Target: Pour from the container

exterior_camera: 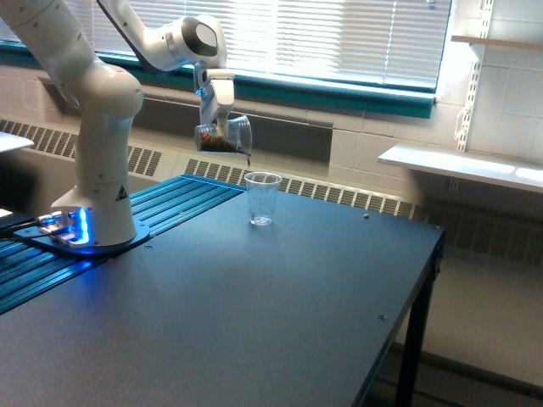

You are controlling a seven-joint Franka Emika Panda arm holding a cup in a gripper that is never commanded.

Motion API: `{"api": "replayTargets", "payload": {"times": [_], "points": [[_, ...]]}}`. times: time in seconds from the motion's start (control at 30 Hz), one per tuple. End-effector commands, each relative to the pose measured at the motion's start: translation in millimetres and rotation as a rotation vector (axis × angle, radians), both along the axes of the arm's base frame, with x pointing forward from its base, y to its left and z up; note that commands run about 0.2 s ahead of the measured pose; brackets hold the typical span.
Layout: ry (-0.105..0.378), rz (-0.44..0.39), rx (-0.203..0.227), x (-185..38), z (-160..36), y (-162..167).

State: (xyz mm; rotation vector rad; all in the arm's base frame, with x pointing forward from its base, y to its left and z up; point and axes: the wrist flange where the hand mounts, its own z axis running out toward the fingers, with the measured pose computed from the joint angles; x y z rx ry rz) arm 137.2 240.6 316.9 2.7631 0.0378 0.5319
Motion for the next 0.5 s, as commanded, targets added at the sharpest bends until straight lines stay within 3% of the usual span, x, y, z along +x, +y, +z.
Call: {"api": "replayTargets", "payload": {"times": [0.03, 0.5], "points": [[0.006, -0.013, -0.022, -6, -17.9, -6], [0.012, 0.008, -0.047, -8, -33.5, -4]]}}
